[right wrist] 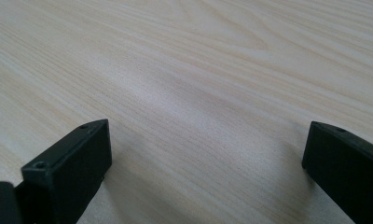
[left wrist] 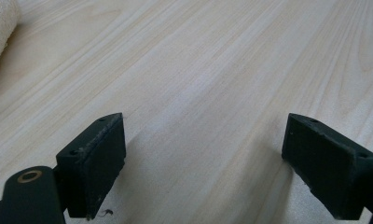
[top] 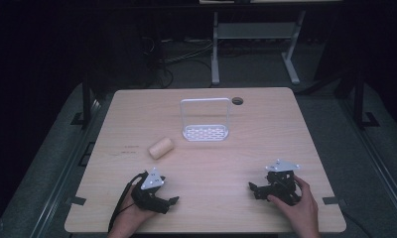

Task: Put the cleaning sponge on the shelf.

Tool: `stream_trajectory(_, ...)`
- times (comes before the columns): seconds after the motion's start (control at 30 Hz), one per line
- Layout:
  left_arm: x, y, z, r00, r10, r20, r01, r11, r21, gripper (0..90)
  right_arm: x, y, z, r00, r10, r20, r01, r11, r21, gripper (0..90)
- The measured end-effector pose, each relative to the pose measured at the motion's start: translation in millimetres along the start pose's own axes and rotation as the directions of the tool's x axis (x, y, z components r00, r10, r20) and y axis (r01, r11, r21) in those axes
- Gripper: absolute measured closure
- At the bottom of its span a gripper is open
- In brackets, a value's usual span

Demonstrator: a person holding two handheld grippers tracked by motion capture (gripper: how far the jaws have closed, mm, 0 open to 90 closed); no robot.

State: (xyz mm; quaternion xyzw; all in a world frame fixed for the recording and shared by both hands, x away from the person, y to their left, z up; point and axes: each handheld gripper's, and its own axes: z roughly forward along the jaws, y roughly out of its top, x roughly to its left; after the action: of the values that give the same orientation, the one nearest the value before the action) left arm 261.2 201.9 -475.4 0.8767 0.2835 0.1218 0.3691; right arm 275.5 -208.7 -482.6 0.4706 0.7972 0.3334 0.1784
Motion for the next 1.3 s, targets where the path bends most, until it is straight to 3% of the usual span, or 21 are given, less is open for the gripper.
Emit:
stream_trajectory(0.7,3.7,-3.7,-7.5,1.0,0.004,-0.002,-0.004,1.0,0.008,14.1,-0.1,0.1,0.0,1.0,-0.001,0.0,0.001,1.0,0.001,0.9)
stream_trajectory(1.03,12.3,-10.6,-22.7,0.9999,-0.012,-0.006,0.012,0.9999,0.004,14.2,-0.1,0.1,-0.1,1.0,-0.001,0.0,0.001,1.0,0.001,0.9)
stream_trajectory(1.3,24.4,-19.2,-38.5,0.9984,-0.037,-0.042,0.037,0.9993,-0.006,14.2,-0.1,0.1,0.0,1.0,-0.001,0.0,0.001,1.0,0.001,0.9)
